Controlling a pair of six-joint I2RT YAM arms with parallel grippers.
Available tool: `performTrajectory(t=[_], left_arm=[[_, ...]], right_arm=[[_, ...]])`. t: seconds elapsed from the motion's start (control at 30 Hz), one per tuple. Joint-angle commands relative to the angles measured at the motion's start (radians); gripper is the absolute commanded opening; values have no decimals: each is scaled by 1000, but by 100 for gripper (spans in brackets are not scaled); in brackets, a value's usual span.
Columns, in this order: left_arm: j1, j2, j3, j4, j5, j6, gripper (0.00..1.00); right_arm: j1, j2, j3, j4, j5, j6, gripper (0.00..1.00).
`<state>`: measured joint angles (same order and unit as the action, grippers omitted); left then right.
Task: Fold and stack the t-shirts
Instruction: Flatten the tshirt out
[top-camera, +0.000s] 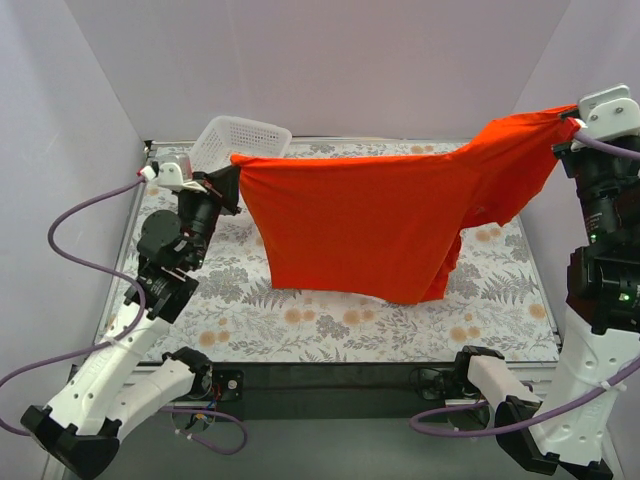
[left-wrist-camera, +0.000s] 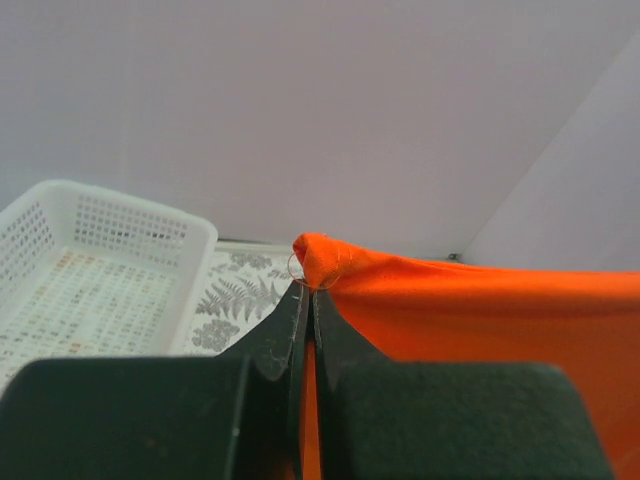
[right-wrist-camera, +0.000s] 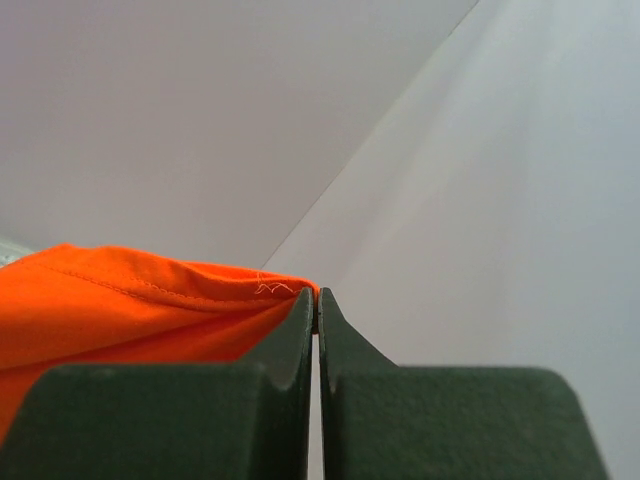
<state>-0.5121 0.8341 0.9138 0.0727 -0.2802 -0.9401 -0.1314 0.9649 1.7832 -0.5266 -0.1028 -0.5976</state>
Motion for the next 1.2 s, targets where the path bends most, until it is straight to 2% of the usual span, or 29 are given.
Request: performTrajectory(t=[0.0, 0.2, 0.43, 0.57, 0.63, 0.7, 0.9, 1.07, 1.17], left_arm=[[6, -61, 91, 12, 27, -2, 0], [6, -99, 163, -2, 137, -104, 0], [6, -132, 203, -7, 230, -100, 0], [7, -162, 241, 9, 246, -98, 0], [6, -174, 273, 22, 246, -103, 0], [6, -191, 315, 32, 230, -106, 0], [6, -193, 427, 67, 139, -108, 0], [6, -142, 465, 18, 46, -106, 0], [6, -98, 427, -54, -33, -112, 0]], right_arm=[[-4, -17, 97, 117, 64, 45, 1], [-5, -23, 128, 123, 64, 74, 1], [1, -26, 168, 137, 78, 85, 1], [13, -12, 269, 152, 98, 96, 1], [32, -2, 327, 165, 156, 96, 1], [45, 21, 417, 177, 179, 88, 1], [73, 70, 541, 227, 203, 70, 1], [79, 112, 550, 232, 183, 78, 1], [82, 113, 474, 232, 157, 78, 1]])
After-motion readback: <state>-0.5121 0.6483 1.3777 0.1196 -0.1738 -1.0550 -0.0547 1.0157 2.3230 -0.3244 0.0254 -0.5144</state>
